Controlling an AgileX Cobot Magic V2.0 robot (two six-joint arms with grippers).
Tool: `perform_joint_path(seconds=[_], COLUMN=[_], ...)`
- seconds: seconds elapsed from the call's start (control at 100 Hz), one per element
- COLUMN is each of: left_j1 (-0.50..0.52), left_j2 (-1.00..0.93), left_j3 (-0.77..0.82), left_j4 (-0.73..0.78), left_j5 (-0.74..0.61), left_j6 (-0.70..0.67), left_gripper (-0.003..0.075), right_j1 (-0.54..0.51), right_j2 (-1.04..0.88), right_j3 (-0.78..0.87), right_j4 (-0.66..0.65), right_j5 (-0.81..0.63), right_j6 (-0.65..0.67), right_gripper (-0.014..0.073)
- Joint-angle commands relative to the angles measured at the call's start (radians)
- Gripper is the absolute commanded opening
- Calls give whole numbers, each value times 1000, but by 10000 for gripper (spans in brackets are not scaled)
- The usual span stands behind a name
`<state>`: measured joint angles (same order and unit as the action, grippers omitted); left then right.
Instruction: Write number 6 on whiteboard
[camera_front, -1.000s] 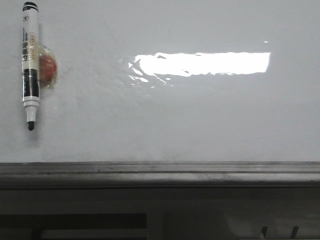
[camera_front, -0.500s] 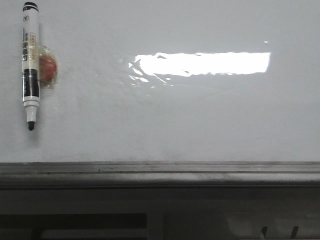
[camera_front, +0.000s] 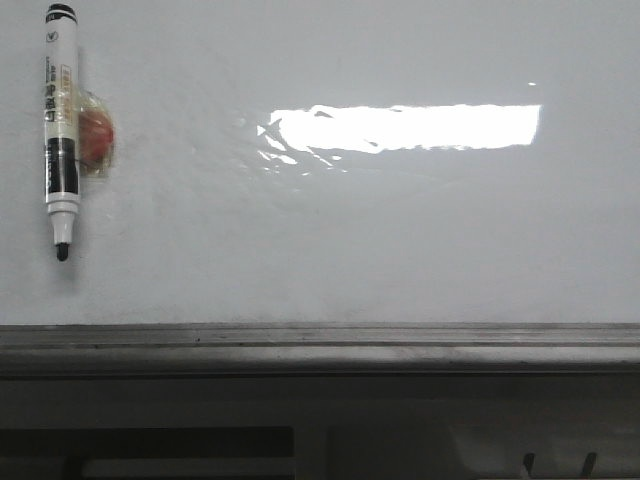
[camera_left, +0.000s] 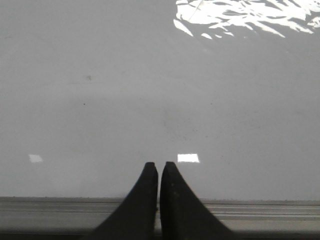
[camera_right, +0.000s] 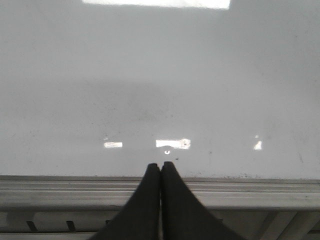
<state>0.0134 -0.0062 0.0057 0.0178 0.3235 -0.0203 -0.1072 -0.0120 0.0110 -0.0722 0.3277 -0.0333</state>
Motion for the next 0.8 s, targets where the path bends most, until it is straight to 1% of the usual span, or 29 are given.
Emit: perform_joint_path(seconds=[0.0,0.41,0.51,0.58,0.65,0.74,0.79], left_j1=[-6,-6,-6,-6,-6,-6,-6], left_j2=[-26,-26,-26,-26,-26,-26,-26], left_j3=[6,6,6,6,6,6,6], left_j4=[-10,-29,-31,-31,-31,-31,-31], left_j5=[-90,-109,-168,-205,-211,-220,-240], left_j6=[-1,-1,-1,-1,-1,-1,-1], left_gripper=[-21,-21,-21,-21,-21,-21,-21], right_j1=[-5,-5,-5,-5,-5,-5,-5], right_j2=[-19,-19,-19,-19,-19,-19,-19], right_j3=[13,13,13,13,13,13,13], right_j4=[-14,-12,-3,-3,-3,17,17], right_j5=[-3,-20,-102,-191,-273,-328,-328], right_j6=[-6,-6,-6,-6,-6,-6,-6], right_gripper=[-63,-63,-63,-63,-63,-63,-63])
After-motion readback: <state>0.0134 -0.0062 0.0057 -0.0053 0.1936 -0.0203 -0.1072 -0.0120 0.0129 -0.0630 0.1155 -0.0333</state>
